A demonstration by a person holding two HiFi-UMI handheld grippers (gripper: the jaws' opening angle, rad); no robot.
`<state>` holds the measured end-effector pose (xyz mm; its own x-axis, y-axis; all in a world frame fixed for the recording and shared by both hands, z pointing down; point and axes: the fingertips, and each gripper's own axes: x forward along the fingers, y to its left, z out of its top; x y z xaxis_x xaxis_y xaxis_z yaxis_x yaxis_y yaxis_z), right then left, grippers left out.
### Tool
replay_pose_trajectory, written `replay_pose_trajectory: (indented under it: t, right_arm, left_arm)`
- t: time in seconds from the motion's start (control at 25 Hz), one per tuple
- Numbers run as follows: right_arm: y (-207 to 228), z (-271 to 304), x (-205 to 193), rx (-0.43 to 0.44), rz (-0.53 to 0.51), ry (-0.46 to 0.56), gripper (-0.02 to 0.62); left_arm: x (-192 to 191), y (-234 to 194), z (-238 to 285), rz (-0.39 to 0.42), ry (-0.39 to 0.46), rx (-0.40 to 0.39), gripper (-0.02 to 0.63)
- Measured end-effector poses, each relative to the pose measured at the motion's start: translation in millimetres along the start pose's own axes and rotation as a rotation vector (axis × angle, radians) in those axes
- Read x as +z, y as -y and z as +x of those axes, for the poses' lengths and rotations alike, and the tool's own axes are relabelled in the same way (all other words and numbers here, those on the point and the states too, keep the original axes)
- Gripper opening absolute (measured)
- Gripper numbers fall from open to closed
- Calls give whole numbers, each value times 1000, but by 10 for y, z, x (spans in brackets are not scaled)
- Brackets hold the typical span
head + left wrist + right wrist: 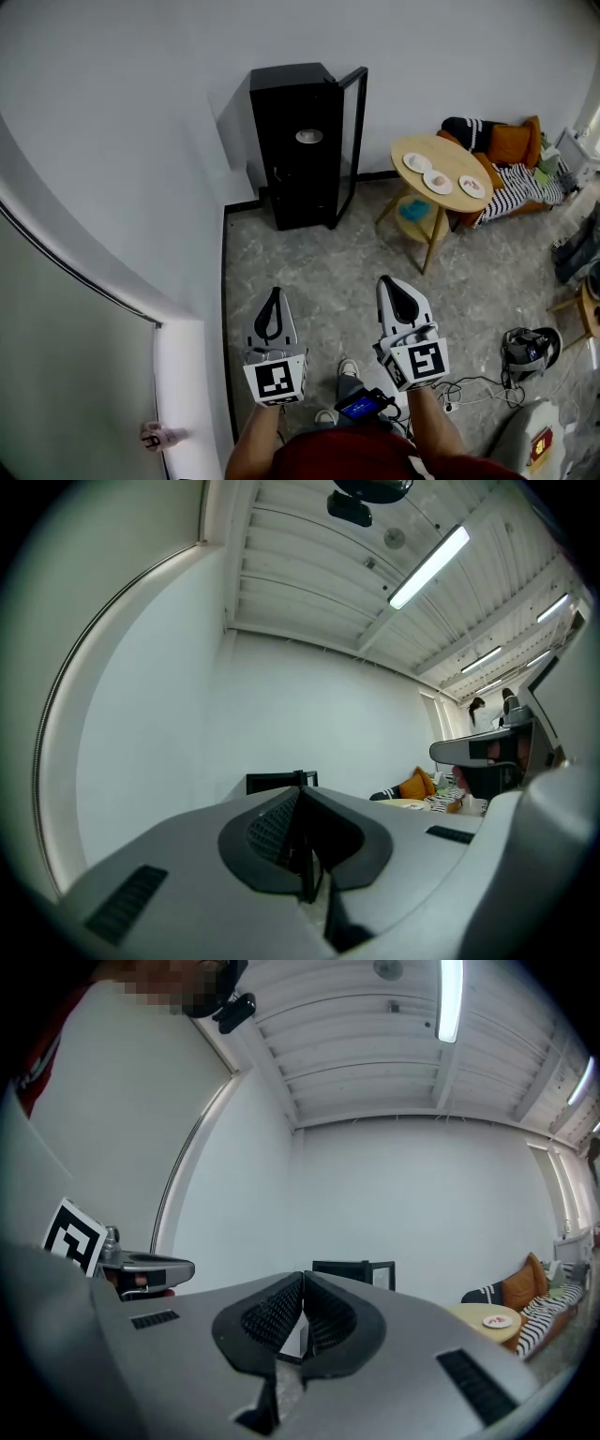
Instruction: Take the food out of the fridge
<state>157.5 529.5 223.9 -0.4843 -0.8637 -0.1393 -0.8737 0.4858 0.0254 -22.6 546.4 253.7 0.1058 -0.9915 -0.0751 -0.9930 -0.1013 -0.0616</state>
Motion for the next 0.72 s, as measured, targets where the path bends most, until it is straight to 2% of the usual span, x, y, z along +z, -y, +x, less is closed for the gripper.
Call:
replay_pose_trajectory:
  t: [0.16,0.48,0.6,0.72]
  right_arm:
    - [195,260,-48,5,7,7,21]
    - [694,789,-162,30,24,-13,21]
    - [894,950,-272,43,32,-50,21]
    - [1077,1111,-289,55,38,-37,21]
  left_arm:
    - [43,47,313,-14,33,9,14]
    - [-62,165,955,24,-40,29,14]
    - [-46,255,1209,33,-36,30,14]
    - [-18,342,1446,42,-30,37,14]
